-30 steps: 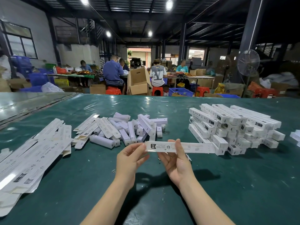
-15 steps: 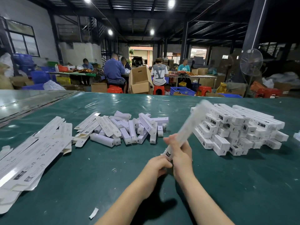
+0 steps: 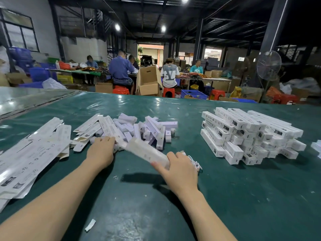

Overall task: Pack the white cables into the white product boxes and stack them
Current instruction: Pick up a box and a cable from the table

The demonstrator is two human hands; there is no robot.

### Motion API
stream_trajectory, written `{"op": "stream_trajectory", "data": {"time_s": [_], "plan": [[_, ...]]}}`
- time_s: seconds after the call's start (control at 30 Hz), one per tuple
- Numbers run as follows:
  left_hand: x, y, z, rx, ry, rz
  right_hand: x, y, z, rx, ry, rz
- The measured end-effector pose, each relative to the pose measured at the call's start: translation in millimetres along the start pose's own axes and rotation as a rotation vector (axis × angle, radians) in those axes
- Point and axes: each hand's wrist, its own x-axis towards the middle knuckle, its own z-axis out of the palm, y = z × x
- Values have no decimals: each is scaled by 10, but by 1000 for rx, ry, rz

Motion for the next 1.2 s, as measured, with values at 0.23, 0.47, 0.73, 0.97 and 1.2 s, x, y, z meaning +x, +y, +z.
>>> {"op": "stream_trajectory", "data": {"time_s": [0.23,0.47,0.73,0.97,1.2], "plan": [[-185,65,-335,-451,453,-81,4,-14,-12,-61,-225,-178],[-464,155,-491,-1748,616,-613,-7,30,-41,54,-111,-195],[-609,164,-325,-1864,457,-639,-18,38,-49,127,-7,-190],[-576,127,-291,-1775,456,-660,-27,44,-39,62,-52,-189],[-556,96,-245,-1612,433,-691,-33,30,-31,160,-55,-220]]}}
